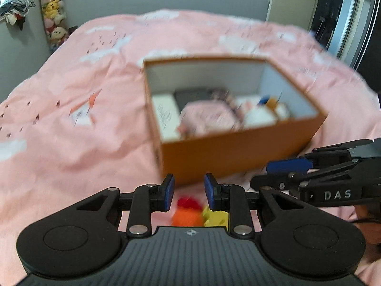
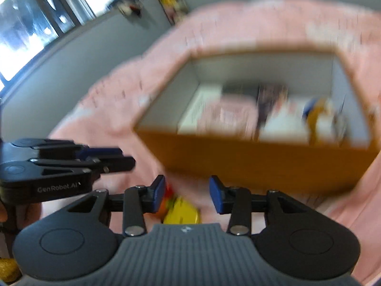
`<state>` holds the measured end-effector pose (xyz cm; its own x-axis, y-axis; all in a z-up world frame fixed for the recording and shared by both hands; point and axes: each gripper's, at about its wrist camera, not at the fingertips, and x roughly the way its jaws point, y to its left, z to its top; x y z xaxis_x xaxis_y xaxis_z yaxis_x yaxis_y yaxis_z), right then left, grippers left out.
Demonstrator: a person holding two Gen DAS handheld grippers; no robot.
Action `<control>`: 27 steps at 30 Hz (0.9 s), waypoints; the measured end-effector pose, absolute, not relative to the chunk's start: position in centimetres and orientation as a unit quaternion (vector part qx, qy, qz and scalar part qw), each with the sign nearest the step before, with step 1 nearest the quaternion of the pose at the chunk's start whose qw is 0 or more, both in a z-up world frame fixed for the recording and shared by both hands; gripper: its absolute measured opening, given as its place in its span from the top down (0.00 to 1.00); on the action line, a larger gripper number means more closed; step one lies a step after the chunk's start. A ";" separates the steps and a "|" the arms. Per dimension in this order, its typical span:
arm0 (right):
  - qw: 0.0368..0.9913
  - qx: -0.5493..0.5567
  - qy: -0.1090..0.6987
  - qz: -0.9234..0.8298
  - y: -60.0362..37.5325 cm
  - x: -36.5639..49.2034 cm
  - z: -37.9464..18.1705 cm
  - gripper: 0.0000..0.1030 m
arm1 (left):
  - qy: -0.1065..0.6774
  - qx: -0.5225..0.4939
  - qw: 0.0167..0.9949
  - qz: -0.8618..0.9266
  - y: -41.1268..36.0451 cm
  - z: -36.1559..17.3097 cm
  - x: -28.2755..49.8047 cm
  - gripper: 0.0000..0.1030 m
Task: Organize objects
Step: 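Move both grippers back down to the crochet fruit and tape measure, then grasp the yellow tape measure with the right gripper while the left grasps the orange crochet fruit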
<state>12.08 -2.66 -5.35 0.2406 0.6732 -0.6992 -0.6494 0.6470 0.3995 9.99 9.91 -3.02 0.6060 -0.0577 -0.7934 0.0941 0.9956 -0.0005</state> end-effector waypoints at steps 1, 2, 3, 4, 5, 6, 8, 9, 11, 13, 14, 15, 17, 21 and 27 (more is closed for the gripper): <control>0.778 0.009 0.464 0.423 -2.1 11.9 -6.3 0.57 | 0.452 0.024 0.891 -0.045 10.1 -3.6 9.8 0.69; 0.771 0.007 0.476 0.423 -1.5 11.8 -7.1 0.57 | 0.463 0.026 0.885 -0.049 10.3 -4.1 9.6 0.69; 0.762 -0.001 0.488 0.426 -0.8 11.7 -7.9 0.57 | 0.473 0.027 0.879 -0.052 10.5 -4.7 9.4 0.69; 0.756 -0.007 0.496 0.426 -0.1 11.5 -8.8 0.57 | 0.478 0.028 0.876 -0.053 10.6 -5.1 9.3 0.69; 0.752 -0.012 0.502 0.426 0.5 11.4 -9.4 0.57 | 0.482 0.029 0.874 -0.055 10.7 -5.4 9.1 0.69; 0.748 -0.018 0.507 0.428 1.1 11.4 -9.9 0.57 | 0.485 0.031 0.872 -0.056 10.8 -5.7 9.1 0.69; 0.742 -0.025 0.515 0.429 2.0 11.5 -10.7 0.53 | 0.487 0.031 0.871 -0.060 11.0 -5.9 9.1 0.68; 0.741 -0.029 0.517 0.427 2.3 11.3 -11.0 0.46 | 0.488 0.027 0.870 -0.061 11.4 -6.0 9.0 0.67; 0.740 -0.035 0.521 0.424 3.0 11.6 -11.7 0.40 | 0.494 0.019 0.867 -0.062 11.7 -6.2 9.2 0.67; 0.739 -0.042 0.523 0.422 3.6 11.7 -12.4 0.36 | 0.497 0.012 0.865 -0.066 12.1 -6.5 9.3 0.67; 0.738 -0.046 0.525 0.422 3.8 11.7 -12.9 0.35 | 0.499 0.009 0.864 -0.068 12.2 -6.6 9.4 0.67; 0.737 -0.050 0.527 0.420 4.1 11.6 -13.2 0.35 | 0.501 0.008 0.863 -0.070 12.3 -6.8 9.6 0.65; 0.735 -0.058 0.532 0.417 4.7 11.7 -13.7 0.35 | 0.504 0.009 0.861 -0.075 12.2 -7.0 9.7 0.62; 0.735 -0.063 0.540 0.406 4.9 11.9 -14.3 0.42 | 0.512 0.024 0.854 -0.089 11.6 -7.5 9.9 0.57; 0.757 -0.101 0.524 0.377 3.4 11.6 -13.2 0.42 | 0.517 0.043 0.848 -0.108 10.4 -7.9 10.1 0.50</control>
<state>11.63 3.39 -13.17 0.1662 0.4650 -0.8696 -0.6774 0.6947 0.2420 10.14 10.35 -7.95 0.4428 -0.1388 -0.8858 0.2285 0.9728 -0.0382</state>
